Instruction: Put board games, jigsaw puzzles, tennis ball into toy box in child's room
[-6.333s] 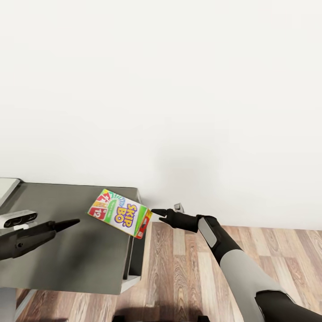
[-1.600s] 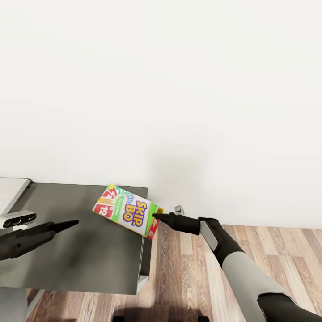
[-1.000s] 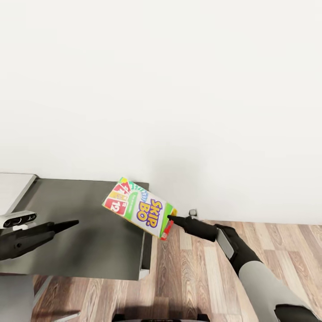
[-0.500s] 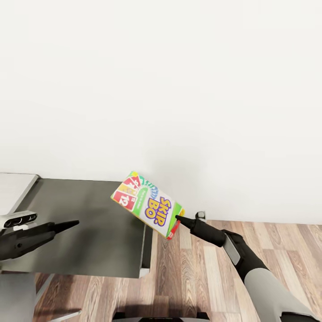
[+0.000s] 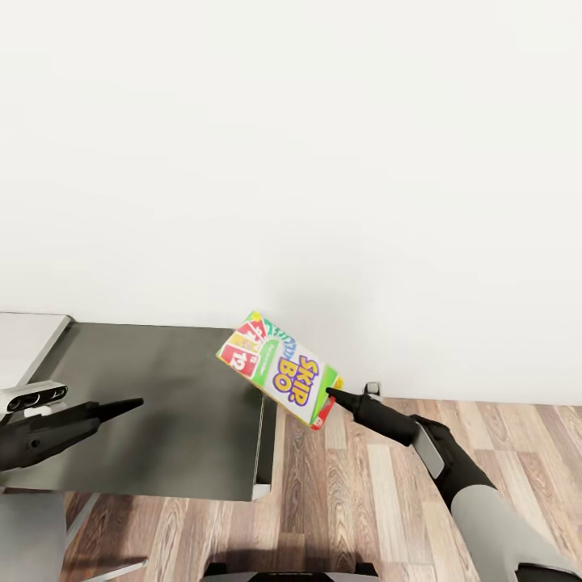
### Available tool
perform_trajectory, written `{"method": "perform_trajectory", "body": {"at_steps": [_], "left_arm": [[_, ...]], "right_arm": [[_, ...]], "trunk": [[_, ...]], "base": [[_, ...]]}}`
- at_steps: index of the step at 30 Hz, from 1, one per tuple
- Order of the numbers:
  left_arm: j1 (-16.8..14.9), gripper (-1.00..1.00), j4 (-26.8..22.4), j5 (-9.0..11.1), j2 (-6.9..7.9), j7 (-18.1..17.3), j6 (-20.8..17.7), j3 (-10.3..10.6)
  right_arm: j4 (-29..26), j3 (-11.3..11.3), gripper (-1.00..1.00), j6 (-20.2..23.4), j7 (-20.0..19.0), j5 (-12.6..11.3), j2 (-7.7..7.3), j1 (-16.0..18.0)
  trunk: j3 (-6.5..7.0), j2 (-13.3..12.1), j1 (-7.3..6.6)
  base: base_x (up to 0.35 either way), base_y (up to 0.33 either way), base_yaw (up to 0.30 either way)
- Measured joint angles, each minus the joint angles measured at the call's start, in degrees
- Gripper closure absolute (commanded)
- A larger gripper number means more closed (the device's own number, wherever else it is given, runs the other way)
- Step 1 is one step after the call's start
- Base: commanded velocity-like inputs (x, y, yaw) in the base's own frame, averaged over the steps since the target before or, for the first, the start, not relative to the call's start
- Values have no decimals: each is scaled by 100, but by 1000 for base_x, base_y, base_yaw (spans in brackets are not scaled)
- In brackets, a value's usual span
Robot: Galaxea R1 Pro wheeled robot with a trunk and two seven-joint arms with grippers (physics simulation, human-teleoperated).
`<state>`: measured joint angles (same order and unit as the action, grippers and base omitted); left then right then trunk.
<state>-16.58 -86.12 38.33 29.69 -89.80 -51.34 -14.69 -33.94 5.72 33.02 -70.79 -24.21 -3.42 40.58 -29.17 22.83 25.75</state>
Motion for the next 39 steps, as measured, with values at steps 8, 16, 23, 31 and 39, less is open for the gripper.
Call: {"method": "perform_trajectory", "body": {"at_steps": [8,16,23,31,39], "left_arm": [[0,-100,0,0,0,0,0,0],[1,-100,-1,1,4,0,0,-1],[-3,-100,0,1,4,0,0,-1],[-3,-100,0,1,8,0,0,-1],[-6,-100,-2,1,9,0,0,-6]], "right_arm": [[-14,155,100,-9,50,-10,-108,-96],[-197,162,100,-32,-116,-14,-114,-157],[-493,166,100,-28,-137,-13,-114,-310],[-595,164,100,-30,-138,-7,-114,-332],[-602,164,100,-38,-145,-4,-114,-333]], "trunk": [[4,0,0],[57,0,0],[111,1,0],[173,0,0],[236,0,0]], "base": [[0,0,11],[-47,0,155],[-41,0,194],[-3,0,196],[0,0,198]]}}
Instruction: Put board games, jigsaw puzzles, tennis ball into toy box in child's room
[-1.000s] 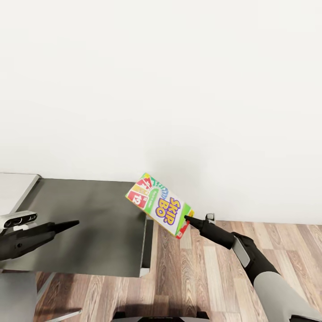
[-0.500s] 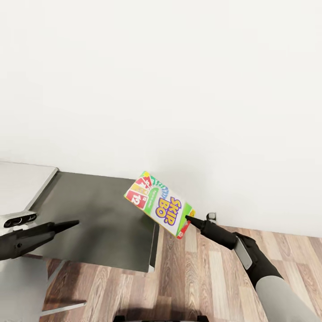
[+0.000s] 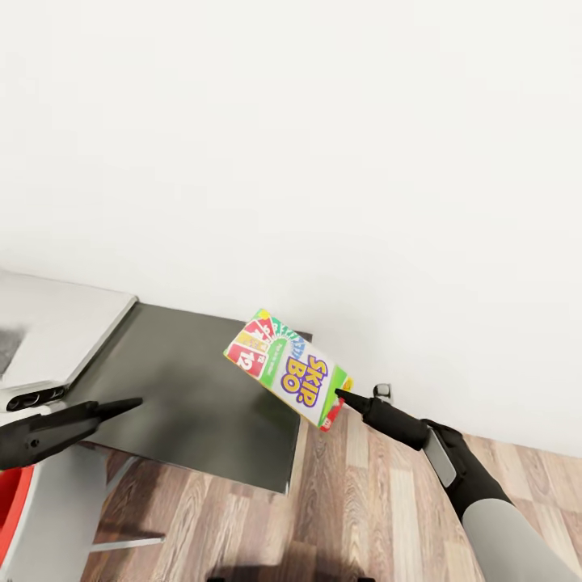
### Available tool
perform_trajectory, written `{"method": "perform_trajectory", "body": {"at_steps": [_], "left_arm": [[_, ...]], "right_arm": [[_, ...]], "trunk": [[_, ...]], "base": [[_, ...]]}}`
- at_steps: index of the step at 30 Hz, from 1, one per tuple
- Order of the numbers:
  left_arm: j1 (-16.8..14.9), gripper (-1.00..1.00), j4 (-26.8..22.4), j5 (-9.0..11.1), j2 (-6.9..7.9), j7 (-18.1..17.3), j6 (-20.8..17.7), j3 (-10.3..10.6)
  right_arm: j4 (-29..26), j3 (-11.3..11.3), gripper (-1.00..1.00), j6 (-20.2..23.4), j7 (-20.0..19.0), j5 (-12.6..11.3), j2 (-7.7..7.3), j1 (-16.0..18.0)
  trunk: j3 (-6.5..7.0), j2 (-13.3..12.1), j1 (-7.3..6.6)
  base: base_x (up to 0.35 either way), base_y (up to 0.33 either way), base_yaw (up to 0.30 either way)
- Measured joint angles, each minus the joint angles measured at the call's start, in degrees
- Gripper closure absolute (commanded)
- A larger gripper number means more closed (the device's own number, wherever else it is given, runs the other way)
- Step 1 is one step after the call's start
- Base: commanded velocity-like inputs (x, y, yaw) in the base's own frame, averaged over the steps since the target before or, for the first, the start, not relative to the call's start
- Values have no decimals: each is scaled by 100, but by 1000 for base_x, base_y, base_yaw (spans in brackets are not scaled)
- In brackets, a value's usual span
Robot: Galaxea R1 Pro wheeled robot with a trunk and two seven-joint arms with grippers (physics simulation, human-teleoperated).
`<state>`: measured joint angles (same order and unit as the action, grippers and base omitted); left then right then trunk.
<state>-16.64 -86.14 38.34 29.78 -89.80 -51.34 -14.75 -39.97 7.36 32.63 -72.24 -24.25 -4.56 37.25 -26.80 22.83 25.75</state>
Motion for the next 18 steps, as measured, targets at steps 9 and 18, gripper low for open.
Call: {"method": "perform_trajectory", "body": {"at_steps": [9,18], "left_arm": [[-149,-100,-37,1,323,0,-194,-35],[-669,-100,-51,2,909,1,-613,-43]], "right_arm": [[-8,-8,100,-5,2,11,6,0],[-173,-11,100,-4,8,28,0,0]], "trunk": [[69,0,0],[135,0,0]], "base": [[0,0,208],[0,0,210]]}}
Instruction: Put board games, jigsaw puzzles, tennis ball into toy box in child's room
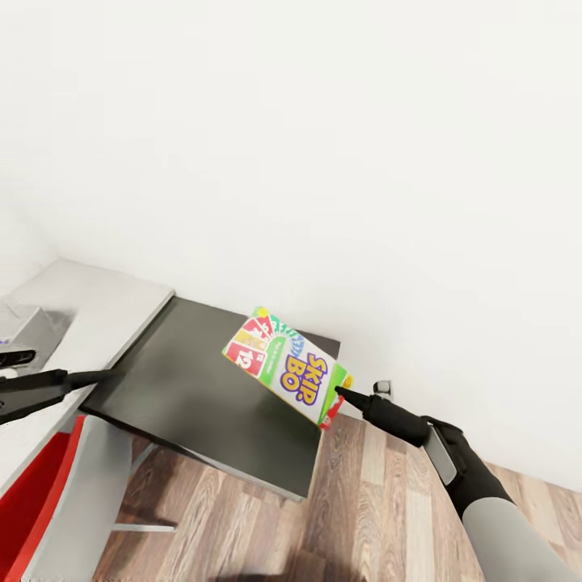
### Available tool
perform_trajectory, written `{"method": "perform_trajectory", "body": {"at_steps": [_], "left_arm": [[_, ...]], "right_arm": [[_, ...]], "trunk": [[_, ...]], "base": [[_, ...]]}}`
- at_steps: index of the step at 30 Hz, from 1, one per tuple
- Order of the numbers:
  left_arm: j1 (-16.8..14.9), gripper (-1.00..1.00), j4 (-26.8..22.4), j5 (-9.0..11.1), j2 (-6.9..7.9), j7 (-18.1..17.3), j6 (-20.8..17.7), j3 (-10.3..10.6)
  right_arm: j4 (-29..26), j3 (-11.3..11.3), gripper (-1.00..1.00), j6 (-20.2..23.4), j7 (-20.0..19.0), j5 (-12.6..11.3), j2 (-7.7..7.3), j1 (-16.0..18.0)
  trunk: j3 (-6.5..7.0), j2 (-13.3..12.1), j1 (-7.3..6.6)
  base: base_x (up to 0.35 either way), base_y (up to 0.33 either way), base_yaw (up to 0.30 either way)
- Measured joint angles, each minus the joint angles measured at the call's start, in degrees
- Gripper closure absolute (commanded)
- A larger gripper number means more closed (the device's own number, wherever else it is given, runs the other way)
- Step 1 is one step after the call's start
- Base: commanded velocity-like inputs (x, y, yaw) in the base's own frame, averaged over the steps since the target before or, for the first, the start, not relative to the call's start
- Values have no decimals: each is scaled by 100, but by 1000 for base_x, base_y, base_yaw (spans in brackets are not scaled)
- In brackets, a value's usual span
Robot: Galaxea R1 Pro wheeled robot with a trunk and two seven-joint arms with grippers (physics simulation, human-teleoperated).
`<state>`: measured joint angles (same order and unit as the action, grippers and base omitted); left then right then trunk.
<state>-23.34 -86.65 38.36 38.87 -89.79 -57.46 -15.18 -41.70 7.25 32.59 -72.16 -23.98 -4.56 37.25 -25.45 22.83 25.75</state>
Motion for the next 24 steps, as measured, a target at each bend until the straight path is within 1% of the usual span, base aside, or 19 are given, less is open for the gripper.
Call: {"method": "perform_trajectory", "body": {"at_steps": [1,3,5,8,13,17,21,24], "left_arm": [[-12,-100,0,0,37,0,-4,-1],[-65,-100,1,0,166,0,-13,-12],[-97,-100,1,0,260,0,-16,-34],[-119,-100,0,0,362,0,-19,-121],[-128,-100,6,1,429,1,-26,-313],[-129,-100,8,0,442,1,-28,-367],[-129,-100,8,1,444,1,-29,-397],[-129,-100,8,1,444,1,-27,-497]], "right_arm": [[-6,-2,100,-1,0,3,0,0],[-21,-5,100,0,-1,15,0,0],[-29,-8,100,-1,-5,25,0,0],[-35,-8,100,-1,-12,42,0,0],[-44,-25,100,-6,-23,51,12,0],[-204,-51,100,-13,-11,63,55,0],[-267,-58,100,-17,-2,71,67,-2],[-279,-59,100,-18,0,72,74,-2]], "trunk": [[7,0,0],[21,0,0],[35,0,0],[56,0,0],[91,0,0],[119,0,0],[147,0,0],[168,0,0]], "base": [[0,0,211],[0,0,212],[0,0,213],[0,0,213],[0,0,213],[0,0,213],[0,0,213],[0,0,213]]}}
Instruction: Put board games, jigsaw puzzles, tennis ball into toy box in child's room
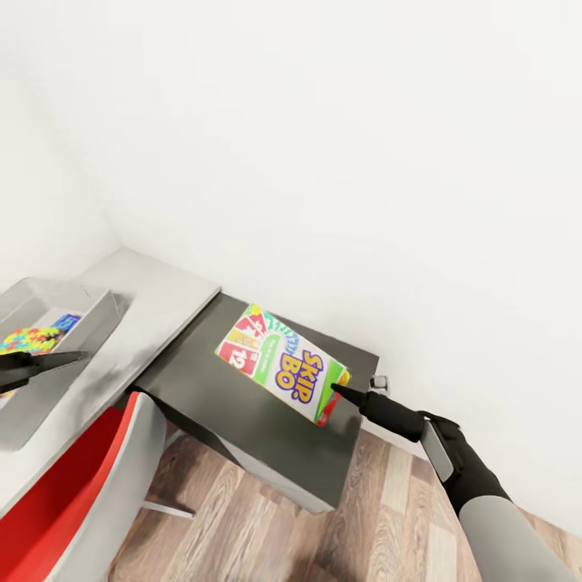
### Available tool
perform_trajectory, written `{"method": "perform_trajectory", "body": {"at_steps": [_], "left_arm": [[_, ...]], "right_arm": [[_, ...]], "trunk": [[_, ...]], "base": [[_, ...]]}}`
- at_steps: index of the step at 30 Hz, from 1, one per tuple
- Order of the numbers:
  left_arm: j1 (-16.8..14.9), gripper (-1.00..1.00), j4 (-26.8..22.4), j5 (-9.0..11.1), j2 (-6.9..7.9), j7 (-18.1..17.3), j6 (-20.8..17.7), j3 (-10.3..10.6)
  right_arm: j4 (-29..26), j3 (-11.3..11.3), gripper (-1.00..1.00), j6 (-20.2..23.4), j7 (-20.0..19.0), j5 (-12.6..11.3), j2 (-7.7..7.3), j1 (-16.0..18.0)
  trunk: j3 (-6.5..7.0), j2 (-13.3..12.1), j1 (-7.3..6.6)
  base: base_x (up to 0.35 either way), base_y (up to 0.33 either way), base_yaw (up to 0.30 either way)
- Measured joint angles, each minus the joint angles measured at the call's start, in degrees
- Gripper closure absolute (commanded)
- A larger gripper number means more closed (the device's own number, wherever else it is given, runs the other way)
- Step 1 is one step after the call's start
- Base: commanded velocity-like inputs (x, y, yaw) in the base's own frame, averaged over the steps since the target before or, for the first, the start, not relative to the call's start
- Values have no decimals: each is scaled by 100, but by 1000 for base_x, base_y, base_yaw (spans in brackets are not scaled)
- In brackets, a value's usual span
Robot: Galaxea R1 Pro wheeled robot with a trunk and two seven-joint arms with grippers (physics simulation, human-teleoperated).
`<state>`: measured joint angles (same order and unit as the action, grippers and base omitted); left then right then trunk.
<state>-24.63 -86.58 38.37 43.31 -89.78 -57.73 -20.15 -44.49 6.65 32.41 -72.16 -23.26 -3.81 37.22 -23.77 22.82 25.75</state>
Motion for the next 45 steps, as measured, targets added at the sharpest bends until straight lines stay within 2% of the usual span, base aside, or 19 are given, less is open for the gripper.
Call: {"method": "perform_trajectory", "body": {"at_steps": [4,8,17,36,45], "left_arm": [[1,-100,0,0,0,0,-1,-149],[0,-100,-2,1,1,2,0,-182],[0,-100,-2,1,1,2,5,-194],[4,-100,-2,1,1,3,6,-211],[2,-100,-2,1,1,2,5,-212]], "right_arm": [[-3,-1,100,-1,2,9,4,-36],[-3,-2,100,-1,7,14,5,-48],[-5,-10,100,-1,10,16,13,-51],[-10,-11,100,-1,10,14,13,-51],[-12,-14,100,0,10,15,13,-51]], "trunk": [[28,0,0],[56,0,1],[118,-1,2],[248,-1,2],[309,0,-1]], "base": [[0,12,213],[-39,135,214],[-142,197,216],[-166,95,218],[0,229,218]]}}
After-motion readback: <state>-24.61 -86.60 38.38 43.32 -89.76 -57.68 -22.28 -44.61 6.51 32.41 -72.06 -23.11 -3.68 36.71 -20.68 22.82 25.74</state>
